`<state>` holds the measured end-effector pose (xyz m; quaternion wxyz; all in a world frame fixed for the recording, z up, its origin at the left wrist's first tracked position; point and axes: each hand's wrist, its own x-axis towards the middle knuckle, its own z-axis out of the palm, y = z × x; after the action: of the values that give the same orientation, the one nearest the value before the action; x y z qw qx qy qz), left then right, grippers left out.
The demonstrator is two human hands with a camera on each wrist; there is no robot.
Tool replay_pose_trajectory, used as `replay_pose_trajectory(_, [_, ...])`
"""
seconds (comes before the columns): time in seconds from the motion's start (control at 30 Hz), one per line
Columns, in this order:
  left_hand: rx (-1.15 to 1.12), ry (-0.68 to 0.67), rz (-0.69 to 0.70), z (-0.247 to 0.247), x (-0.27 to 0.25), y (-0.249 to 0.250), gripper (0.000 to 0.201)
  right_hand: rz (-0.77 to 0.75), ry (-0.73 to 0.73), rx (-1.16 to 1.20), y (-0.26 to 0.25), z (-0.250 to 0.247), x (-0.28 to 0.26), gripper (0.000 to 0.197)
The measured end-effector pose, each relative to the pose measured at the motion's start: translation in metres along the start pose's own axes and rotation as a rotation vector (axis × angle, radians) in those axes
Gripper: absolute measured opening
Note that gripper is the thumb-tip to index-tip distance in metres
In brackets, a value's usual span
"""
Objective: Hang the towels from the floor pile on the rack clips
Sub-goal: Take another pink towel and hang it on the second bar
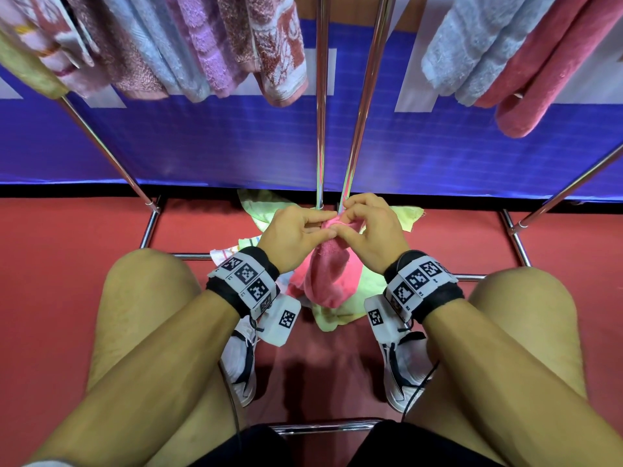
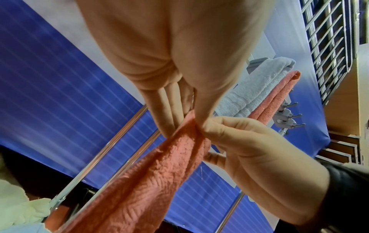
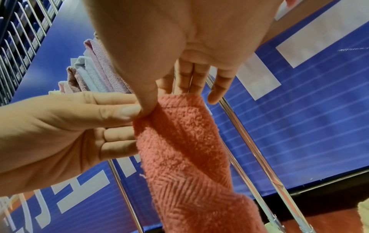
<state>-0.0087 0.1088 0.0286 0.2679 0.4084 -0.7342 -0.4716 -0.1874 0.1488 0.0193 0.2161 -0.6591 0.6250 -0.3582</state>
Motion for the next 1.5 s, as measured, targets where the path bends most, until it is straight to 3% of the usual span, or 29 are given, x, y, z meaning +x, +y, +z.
replay_pose_trajectory(0.13, [-0.008, -0.009, -0.049, -0.003, 0.003, -0.006, 0.036, 0.013, -0.022, 0.021, -0.001, -0.001, -0.001, 0.014])
replay_pose_trajectory(0.33, [-0.147, 0.007, -0.061, -0.007, 0.002, -0.003, 0.022, 0.016, -0.047, 0.043, 0.001, -0.001, 0.0, 0.012])
replay_pose_trajectory(0.4, [-0.174, 0.028, -0.06, -0.008, 0.002, -0.003, 0.021, 0.03, -0.096, -0.02, 0.003, -0.002, 0.002, 0.008])
replay_pose_trajectory(0.57, [-0.171, 0.043, -0.017, -0.014, 0.0, -0.003, 0.028, 0.058, -0.236, -0.165, 0.013, 0.0, 0.003, 0.022])
replay_pose_trajectory(0.63, [-0.14, 0.076, -0.012, -0.016, 0.0, -0.004, 0.026, 0.038, -0.208, -0.175, 0.011, -0.001, 0.003, 0.021])
replay_pose_trajectory(0.8, [-0.135, 0.172, 0.012, -0.019, 0.002, -0.001, 0.014, -0.058, 0.02, -0.062, 0.002, -0.007, 0.003, 0.005])
replay_pose_trajectory(1.0, [-0.175, 0.215, 0.015, -0.018, 0.003, 0.003, 0.016, 0.109, 0.067, 0.312, 0.001, -0.003, 0.009, 0.053])
replay_pose_trajectory(1.03, [-0.185, 0.223, 0.015, -0.018, 0.003, 0.004, 0.016, 0.122, 0.045, 0.341, 0.001, -0.003, 0.012, 0.051])
replay_pose_trajectory(1.13, [-0.194, 0.256, 0.042, -0.018, 0.003, 0.007, 0.018, 0.113, -0.019, 0.364, -0.001, -0.003, 0.016, 0.023])
replay_pose_trajectory(1.2, [-0.206, 0.288, 0.054, -0.02, 0.003, 0.009, 0.02, 0.108, 0.007, 0.412, -0.008, -0.003, 0.014, 0.012])
replay_pose_trajectory(1.33, [-0.251, 0.347, 0.044, -0.025, 0.001, 0.022, 0.021, 0.118, 0.084, 0.518, -0.031, -0.012, 0.017, 0.016])
replay_pose_trajectory(1.5, [-0.244, 0.369, 0.104, -0.043, 0.0, 0.054, 0.02, 0.002, 0.099, 0.398, -0.063, -0.042, 0.026, 0.009])
